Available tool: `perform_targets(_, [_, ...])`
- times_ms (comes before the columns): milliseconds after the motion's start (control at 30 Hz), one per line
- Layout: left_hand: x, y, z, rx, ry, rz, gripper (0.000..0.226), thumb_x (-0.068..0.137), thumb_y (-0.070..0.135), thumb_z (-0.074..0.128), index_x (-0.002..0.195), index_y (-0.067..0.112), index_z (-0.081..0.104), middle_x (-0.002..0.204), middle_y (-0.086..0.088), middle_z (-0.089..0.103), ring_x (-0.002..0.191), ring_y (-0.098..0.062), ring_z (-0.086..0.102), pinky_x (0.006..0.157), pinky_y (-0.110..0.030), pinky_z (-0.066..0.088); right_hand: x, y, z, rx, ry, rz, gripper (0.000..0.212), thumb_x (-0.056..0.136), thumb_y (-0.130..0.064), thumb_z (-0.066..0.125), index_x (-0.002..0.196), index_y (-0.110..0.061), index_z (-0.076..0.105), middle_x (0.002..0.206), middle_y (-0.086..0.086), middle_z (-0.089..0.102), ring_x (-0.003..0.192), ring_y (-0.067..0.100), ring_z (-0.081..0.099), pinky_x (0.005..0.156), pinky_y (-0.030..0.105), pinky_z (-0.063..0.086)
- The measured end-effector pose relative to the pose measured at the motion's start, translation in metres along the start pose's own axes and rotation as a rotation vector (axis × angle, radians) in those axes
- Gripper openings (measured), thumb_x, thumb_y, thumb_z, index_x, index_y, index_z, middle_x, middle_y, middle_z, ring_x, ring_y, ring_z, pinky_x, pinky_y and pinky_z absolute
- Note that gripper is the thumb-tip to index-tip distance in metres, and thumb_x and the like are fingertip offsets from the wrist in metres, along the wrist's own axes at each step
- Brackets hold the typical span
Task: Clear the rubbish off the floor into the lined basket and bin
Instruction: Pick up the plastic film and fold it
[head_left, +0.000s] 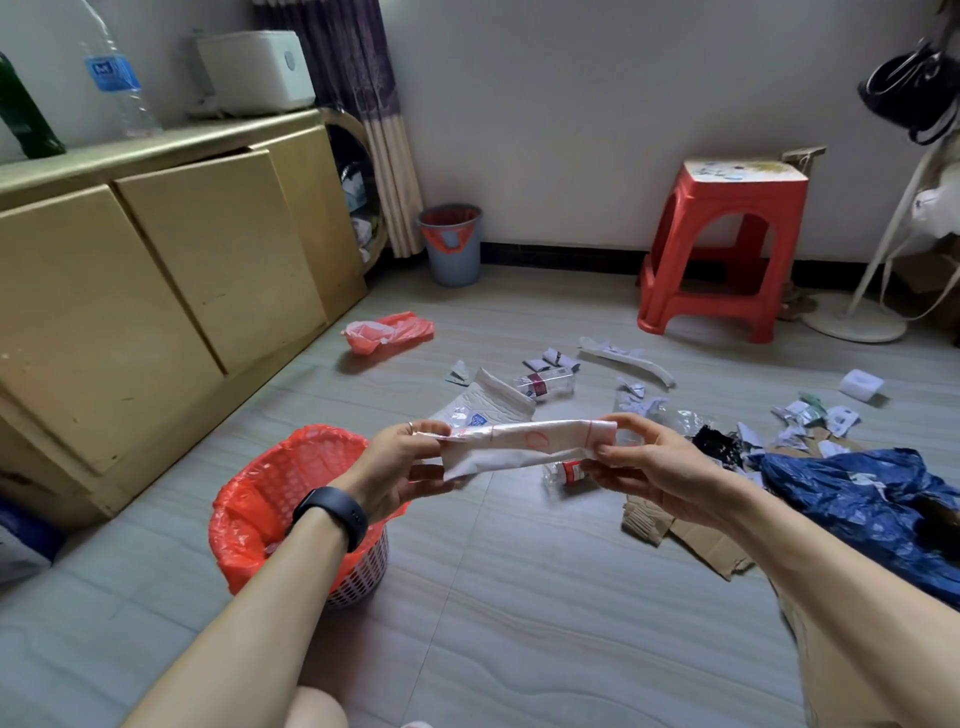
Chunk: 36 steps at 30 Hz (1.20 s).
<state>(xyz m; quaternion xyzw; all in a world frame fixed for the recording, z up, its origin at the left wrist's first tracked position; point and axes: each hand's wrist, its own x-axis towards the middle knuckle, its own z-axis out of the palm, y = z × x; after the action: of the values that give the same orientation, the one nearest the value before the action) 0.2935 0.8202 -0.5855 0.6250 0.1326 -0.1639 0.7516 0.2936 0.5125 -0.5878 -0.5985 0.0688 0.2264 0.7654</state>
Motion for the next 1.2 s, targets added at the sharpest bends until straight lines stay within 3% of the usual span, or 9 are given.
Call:
perform_targets(133, [-0.001,0.002,-0.004,-0.039,-0.045,-0.042,0.025,0.077,0.012,0.074,0.101,0.004,0.07,0.085,-0.01,0.072,0.071,-0.021,0.069,0.058,-0.029,0.059,-0.001,0.0,-0.003,-0.03,-0.045,0.002,0.036,0.093,0.008,0.057,0.12,-0.014,0.065,0.081,0.018,0.067,0.068,0.022,0.064,0.059,0.025,0.058])
perform_targets(233, [0.0,-0.001,-0.001,0.034,0.029,0.035,0.023,0.086,-0.003,0.067,0.107,0.004,0.065,0.087,-0.009,0.073,0.066,-0.015,0.071,0.054,-0.022,0.056,0.005,-0.003,0.001,0.077,-0.058,-0.006,0.035,0.089,0.011,0.052,0.113,-0.009,0.069,0.08,0.017,0.065,0.067,0.023,0.064,0.058,0.025,0.059])
perform_targets(333, [-0.002,-0.001,-0.011,0.074,0.096,0.095,0.039,0.081,-0.012,0.069,0.112,0.01,0.061,0.093,-0.014,0.07,0.072,-0.019,0.07,0.061,-0.025,0.059,0.01,-0.001,0.014,0.037,-0.059,-0.026,0.026,0.085,-0.009,0.065,0.11,-0.006,0.067,0.086,0.018,0.066,0.073,0.026,0.065,0.06,0.027,0.06])
perform_targets(500, [-0.014,0.007,-0.045,0.152,0.18,0.116,0.035,0.078,-0.023,0.063,0.097,0.005,0.068,0.089,-0.018,0.07,0.076,-0.026,0.07,0.067,-0.032,0.062,0.027,0.007,0.044,-0.146,-0.024,-0.106,0.034,0.083,-0.009,0.074,0.115,-0.006,0.064,0.102,0.025,0.072,0.083,0.03,0.071,0.07,0.032,0.061])
perform_targets(700, [-0.022,-0.011,-0.091,0.188,0.31,0.145,0.025,0.083,-0.021,0.058,0.077,0.001,0.067,0.078,-0.017,0.07,0.058,-0.022,0.067,0.049,-0.025,0.057,0.056,0.019,0.085,-0.359,-0.076,-0.227,0.023,0.089,-0.012,0.07,0.112,-0.012,0.069,0.092,0.018,0.075,0.074,0.03,0.072,0.065,0.031,0.059])
perform_targets(833, [-0.015,-0.033,-0.138,0.22,0.374,0.154,0.025,0.08,-0.018,0.065,0.073,0.005,0.07,0.068,-0.011,0.07,0.055,-0.02,0.067,0.049,-0.024,0.054,0.084,0.026,0.126,-0.677,-0.046,-0.473,0.015,0.089,-0.017,0.072,0.104,-0.019,0.074,0.075,0.003,0.075,0.067,0.025,0.072,0.068,0.037,0.06])
perform_targets(967, [0.001,-0.05,-0.196,0.494,0.478,0.116,0.042,0.076,-0.014,0.055,0.08,0.022,0.077,0.073,0.003,0.071,0.065,-0.012,0.061,0.059,-0.022,0.05,0.119,0.024,0.183,-1.132,0.067,-0.859,0.006,0.089,-0.019,0.071,0.085,-0.02,0.075,0.055,-0.008,0.058,0.051,0.021,0.049,0.05,0.031,0.039])
perform_targets(1100, [0.024,-0.066,-0.254,0.851,0.755,0.03,0.055,0.073,0.004,0.053,0.117,0.036,0.063,0.133,0.005,0.047,0.121,-0.017,0.048,0.1,-0.026,0.04,0.17,0.028,0.229,-1.38,0.085,-0.938,0.015,0.092,-0.022,0.065,0.084,-0.011,0.071,0.063,0.015,0.065,0.061,0.041,0.059,0.053,0.038,0.041])
perform_targets(1200, [0.051,-0.074,-0.284,0.888,0.781,-0.115,0.078,0.082,0.013,0.058,0.152,0.023,0.025,0.158,-0.008,0.019,0.139,-0.032,0.034,0.112,-0.038,0.034,0.204,0.043,0.244,-1.446,0.067,-0.923,0.022,0.094,-0.025,0.061,0.082,-0.009,0.07,0.068,0.021,0.066,0.066,0.045,0.06,0.054,0.036,0.034])
